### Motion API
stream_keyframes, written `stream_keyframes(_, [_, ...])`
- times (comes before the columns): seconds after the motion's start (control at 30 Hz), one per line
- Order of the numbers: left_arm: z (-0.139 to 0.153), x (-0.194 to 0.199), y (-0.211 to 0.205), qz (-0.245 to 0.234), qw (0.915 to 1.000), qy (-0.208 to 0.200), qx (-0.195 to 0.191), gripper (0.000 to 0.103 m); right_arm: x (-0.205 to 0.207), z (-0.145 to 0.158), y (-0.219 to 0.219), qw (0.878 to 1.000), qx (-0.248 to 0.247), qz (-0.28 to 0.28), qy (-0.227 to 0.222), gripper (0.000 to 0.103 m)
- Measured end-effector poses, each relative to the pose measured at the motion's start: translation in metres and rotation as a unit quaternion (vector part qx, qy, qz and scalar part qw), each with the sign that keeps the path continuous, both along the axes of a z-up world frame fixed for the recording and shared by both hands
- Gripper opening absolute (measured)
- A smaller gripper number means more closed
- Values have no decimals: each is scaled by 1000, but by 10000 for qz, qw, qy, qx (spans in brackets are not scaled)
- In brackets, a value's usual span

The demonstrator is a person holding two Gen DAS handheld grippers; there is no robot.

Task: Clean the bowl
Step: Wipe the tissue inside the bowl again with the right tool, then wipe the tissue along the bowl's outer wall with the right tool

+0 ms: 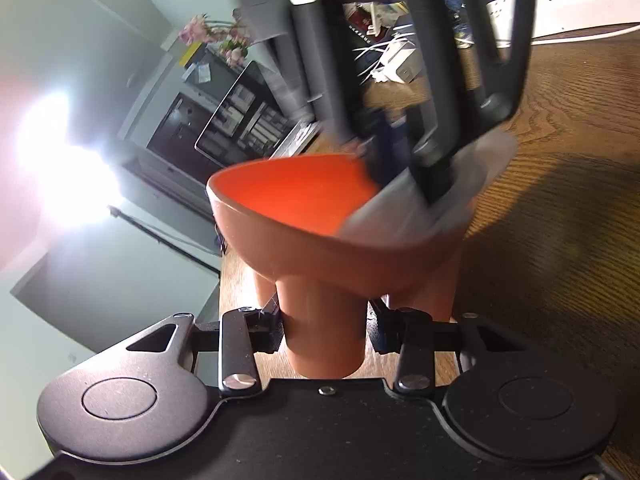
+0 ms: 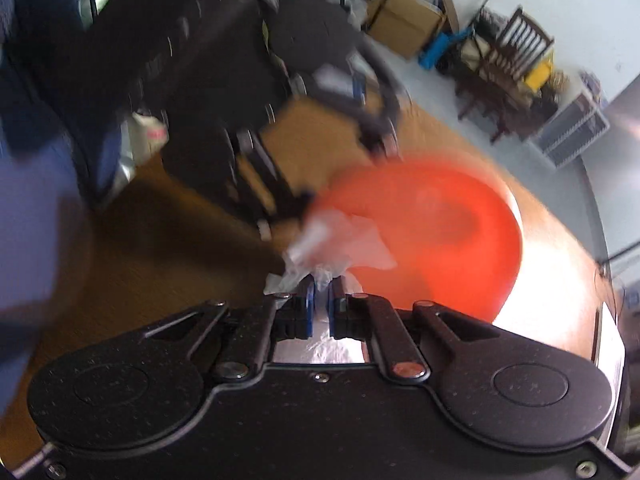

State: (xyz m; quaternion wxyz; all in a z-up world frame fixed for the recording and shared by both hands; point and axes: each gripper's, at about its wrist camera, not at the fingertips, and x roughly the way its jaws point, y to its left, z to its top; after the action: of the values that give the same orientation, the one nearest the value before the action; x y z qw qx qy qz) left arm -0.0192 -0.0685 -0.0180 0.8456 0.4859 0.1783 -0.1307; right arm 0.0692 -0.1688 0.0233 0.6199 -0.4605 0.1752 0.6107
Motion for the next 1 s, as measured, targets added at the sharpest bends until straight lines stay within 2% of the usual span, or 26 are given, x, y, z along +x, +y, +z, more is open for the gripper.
stream_keyframes(0.13, [-3,-2,2,-93,9998,184,27,41,2,15,18,9995,307,-42,-76,8])
stream_keyframes(0.33, [-1,0,4,-36,9995,280,-112,41,21,29,30,9981,459,-350,-214,8])
stream_keyframes(0.43, [0,-2,4,-26,9995,265,-155,40,31,29,29,9975,368,-541,-249,8])
stream_keyframes(0.6, [-1,-3,2,-73,9995,234,-210,40,54,8,27,9965,-85,-810,-167,8])
stream_keyframes(0.73, [5,-6,12,-60,9990,301,-335,40,53,-3,12,9964,-415,-737,-79,8])
stream_keyframes(0.87, [6,-5,12,-84,9989,325,-323,39,31,-13,5,9972,-645,-373,2,8])
stream_keyframes(1.0, [5,-4,10,-123,9991,304,-251,40,4,-5,13,9989,-436,-50,149,8])
